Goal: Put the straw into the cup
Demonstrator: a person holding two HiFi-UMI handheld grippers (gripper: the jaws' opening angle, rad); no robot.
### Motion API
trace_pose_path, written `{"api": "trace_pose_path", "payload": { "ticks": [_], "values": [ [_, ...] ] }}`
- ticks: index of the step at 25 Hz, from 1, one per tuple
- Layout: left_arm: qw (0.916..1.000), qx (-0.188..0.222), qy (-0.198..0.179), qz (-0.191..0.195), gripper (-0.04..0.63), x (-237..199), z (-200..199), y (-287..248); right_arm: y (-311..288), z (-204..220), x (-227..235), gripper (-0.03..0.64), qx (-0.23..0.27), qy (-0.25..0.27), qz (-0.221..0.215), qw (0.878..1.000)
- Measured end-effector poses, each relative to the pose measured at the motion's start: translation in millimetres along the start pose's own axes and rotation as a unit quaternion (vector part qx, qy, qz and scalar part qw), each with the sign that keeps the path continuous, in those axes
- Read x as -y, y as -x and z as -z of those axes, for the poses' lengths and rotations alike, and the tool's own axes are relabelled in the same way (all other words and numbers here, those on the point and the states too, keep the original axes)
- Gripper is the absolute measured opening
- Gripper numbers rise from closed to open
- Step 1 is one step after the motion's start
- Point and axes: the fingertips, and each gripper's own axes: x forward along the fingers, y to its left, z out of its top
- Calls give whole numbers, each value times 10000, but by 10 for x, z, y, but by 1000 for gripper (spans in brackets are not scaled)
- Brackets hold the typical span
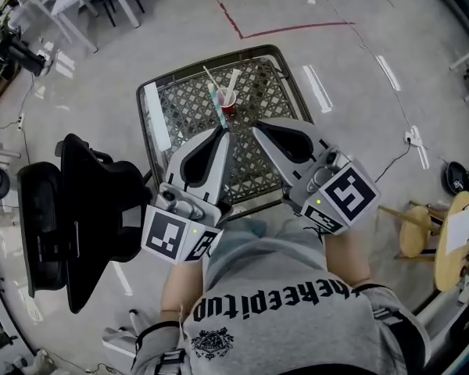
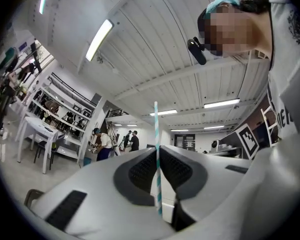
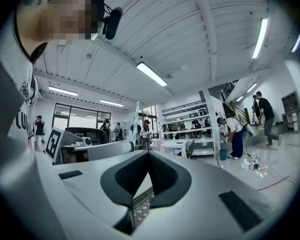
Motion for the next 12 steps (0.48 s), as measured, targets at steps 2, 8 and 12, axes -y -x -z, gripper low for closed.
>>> {"api": "trace_pose_path", "payload": {
  "ticks": [2,8,12],
  "values": [
    [10000,-20,11,76,63,-69,0,34,-62,18,-32,12,-19,19,77,10000],
    [9998,2,150,122,63,-228,5,111,-136,74,-91,12,-183,63,247,9995],
    [9997,18,207,164,63,-257,30,98,-105,80,-60,12,-269,102,352,9990]
  ]
}}
